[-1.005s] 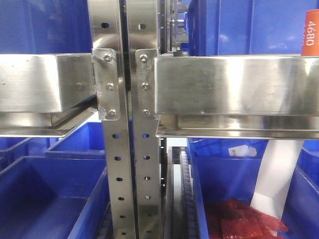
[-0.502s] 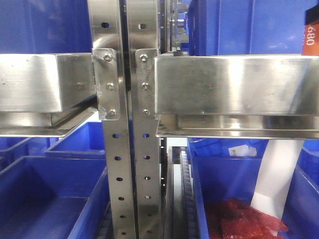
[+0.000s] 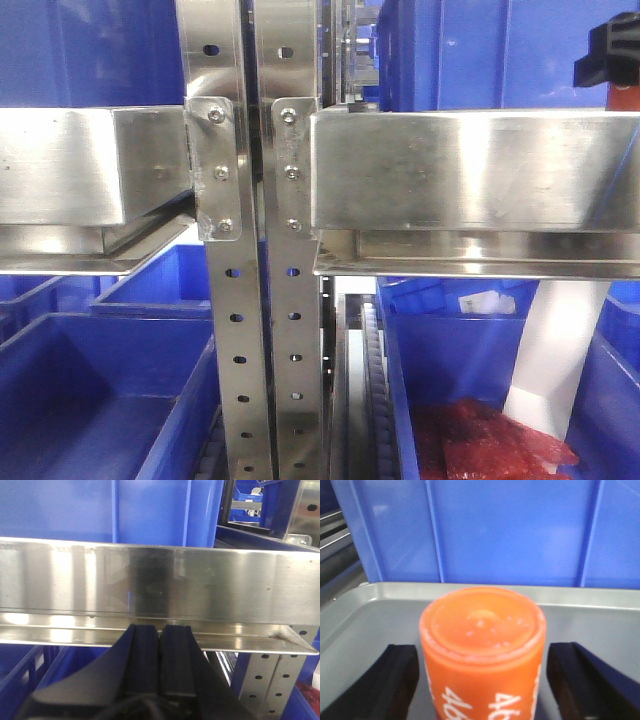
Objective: Grab orange capacitor from left shelf to right conveyor
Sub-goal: 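Close the right gripper around the orange cylinder and lift it, then pull the held cylinder back out of the shelf with the right gripper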
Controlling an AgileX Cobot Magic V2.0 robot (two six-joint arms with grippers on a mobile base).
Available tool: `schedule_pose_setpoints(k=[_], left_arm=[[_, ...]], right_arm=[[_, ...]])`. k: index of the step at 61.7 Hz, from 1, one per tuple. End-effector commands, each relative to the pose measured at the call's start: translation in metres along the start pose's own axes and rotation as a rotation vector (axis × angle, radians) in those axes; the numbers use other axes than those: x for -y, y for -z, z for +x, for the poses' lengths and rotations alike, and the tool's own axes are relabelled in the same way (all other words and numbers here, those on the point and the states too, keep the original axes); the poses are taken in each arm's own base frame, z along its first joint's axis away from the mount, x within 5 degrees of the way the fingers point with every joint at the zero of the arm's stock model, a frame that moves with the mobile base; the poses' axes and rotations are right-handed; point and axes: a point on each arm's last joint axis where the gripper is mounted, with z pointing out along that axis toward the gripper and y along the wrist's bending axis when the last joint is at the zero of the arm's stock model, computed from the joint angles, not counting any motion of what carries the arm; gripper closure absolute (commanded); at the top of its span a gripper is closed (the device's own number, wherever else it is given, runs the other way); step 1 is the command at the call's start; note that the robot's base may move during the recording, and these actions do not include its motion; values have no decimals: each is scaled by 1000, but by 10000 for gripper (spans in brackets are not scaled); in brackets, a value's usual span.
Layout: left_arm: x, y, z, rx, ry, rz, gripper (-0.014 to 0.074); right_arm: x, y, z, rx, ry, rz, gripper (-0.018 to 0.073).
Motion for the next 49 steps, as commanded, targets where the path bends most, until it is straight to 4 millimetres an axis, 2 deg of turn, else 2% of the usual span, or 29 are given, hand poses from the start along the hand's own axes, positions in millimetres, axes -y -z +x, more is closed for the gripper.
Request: schedule_pose_setpoints(k=[1,5,12,16,22,31,39,49], left_arm=[[0,2,-10,104,5,-3,723],[0,2,-10,104,5,-3,723],[0,2,-10,104,5,-3,723],[0,2,-10,104,5,-3,723],[0,2,-10,104,5,-3,723],[0,2,-10,104,5,-3,723],[0,2,-10,104,5,-3,723],[0,2,-10,104,5,-3,723]], right_arm=[[-4,3,-28,166,11,-26,85],[-4,3,-27,164,11,-26,212],[-4,4,-28,165,16,-28,377],[-5,7,-31,179,18,-30,426],[-6,17,-42,206,24,-34,438],[-9,40,-70,210,55,-35,438],[-11,70,-94,213,60,-24,438],[-19,125,-112,219,71,-42,438]])
